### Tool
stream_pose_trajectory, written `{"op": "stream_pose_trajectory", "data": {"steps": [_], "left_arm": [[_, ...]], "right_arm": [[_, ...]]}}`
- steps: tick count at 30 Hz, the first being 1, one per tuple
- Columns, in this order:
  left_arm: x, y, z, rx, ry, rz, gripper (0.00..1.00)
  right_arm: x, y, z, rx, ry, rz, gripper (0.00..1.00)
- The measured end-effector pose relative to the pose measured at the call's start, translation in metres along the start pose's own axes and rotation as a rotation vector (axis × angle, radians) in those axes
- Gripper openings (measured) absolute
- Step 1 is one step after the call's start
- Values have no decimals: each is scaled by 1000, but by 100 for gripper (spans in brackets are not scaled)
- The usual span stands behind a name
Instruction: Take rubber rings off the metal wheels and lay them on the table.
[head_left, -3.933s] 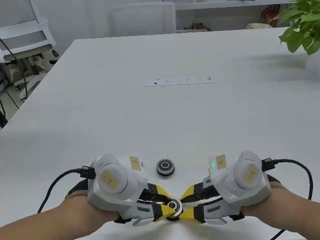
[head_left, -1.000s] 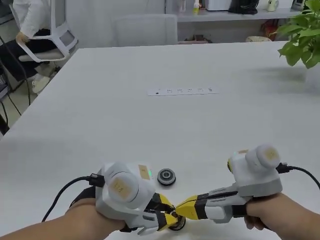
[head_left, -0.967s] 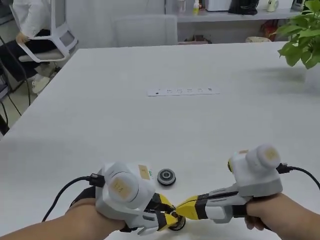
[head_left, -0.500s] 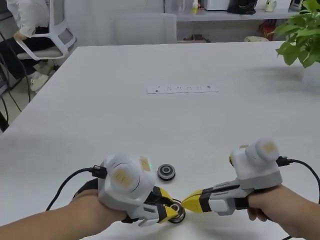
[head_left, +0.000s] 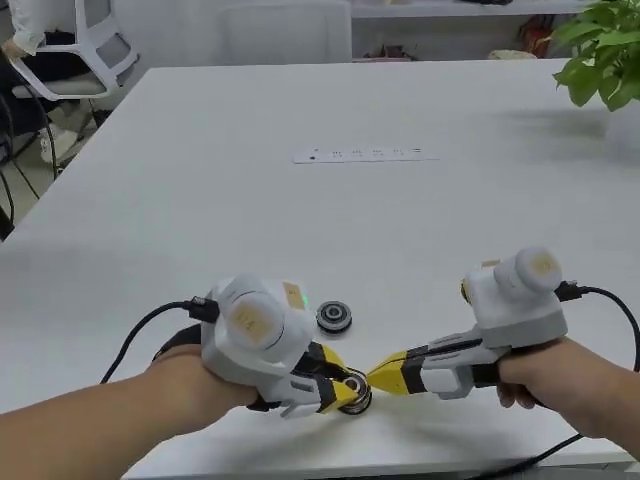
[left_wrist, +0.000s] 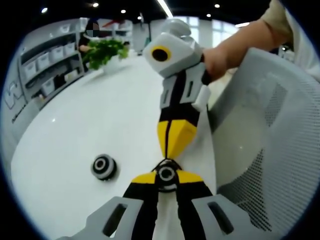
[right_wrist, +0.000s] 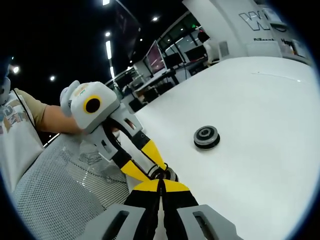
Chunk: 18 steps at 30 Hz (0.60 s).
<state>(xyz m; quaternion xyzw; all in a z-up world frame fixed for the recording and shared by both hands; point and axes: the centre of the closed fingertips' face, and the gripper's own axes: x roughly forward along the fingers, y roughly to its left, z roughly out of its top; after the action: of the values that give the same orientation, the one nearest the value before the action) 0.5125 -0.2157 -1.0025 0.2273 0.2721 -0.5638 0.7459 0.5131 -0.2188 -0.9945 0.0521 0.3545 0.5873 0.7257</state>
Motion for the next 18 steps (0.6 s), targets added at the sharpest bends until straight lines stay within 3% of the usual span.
{"op": "stream_pose_trajectory", "data": {"steps": [8, 18], "left_arm": [[0, 0, 0, 13, 3, -1, 13], [1, 0, 1, -21, -8, -12, 13]], "right_arm": [[1, -1, -1, -8, 7, -1, 0], [2, -1, -1, -11, 9, 1, 0]]}}
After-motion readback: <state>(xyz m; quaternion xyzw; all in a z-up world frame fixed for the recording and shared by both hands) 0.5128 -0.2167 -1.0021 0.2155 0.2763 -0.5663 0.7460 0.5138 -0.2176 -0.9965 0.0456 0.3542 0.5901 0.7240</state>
